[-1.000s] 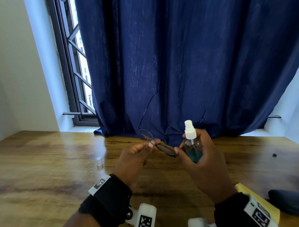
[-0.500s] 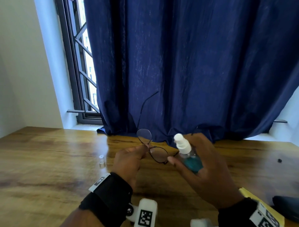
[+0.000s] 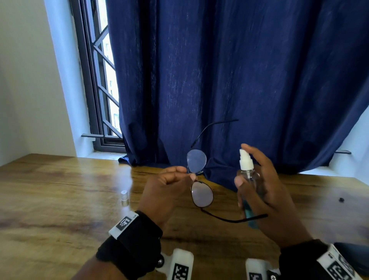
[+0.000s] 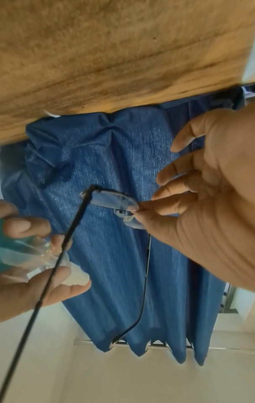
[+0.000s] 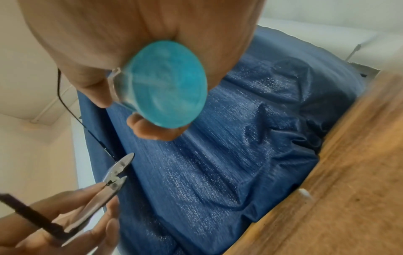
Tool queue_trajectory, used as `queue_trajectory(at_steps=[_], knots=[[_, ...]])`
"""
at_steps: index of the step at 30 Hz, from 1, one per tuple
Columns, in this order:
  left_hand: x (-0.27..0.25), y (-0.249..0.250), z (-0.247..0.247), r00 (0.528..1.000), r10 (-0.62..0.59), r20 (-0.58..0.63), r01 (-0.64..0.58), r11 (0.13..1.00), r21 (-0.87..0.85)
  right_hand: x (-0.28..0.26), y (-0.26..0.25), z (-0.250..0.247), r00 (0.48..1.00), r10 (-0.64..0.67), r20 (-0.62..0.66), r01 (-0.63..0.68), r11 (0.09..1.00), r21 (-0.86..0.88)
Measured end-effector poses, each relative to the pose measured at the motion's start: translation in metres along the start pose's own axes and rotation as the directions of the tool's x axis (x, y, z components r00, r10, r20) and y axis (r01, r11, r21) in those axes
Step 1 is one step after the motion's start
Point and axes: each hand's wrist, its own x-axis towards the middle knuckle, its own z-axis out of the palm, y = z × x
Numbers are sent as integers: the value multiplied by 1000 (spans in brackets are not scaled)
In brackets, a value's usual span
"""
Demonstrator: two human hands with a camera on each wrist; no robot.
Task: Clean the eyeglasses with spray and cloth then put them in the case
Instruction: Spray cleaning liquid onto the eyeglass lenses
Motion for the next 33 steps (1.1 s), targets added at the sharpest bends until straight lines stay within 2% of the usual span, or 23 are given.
queue_trajectory(at_steps=[6, 12, 16, 20, 23, 33], knots=[[2, -2, -1, 998, 36, -60, -33, 999, 38, 0, -5, 4, 999, 9, 34, -8, 1000, -25], [1, 1, -2, 993, 101, -60, -95, 990, 109, 0, -2, 6, 999, 5, 53, -2, 997, -71], [2, 0, -3, 993, 94, -74, -86, 991, 99, 0, -5, 8, 1000, -10, -4, 10, 1000, -24], [4, 5, -6, 992, 82, -99, -74, 994, 84, 0, -6, 8, 994, -57, -89, 50, 996, -78], [5, 9, -10, 986, 84, -147, -74, 994, 76, 0, -4, 6, 991, -78, -108, 66, 991, -118], [12, 7, -19, 968, 132, -215, -102, 985, 142, 0, 0, 6, 998, -31, 60, 42, 980, -193]])
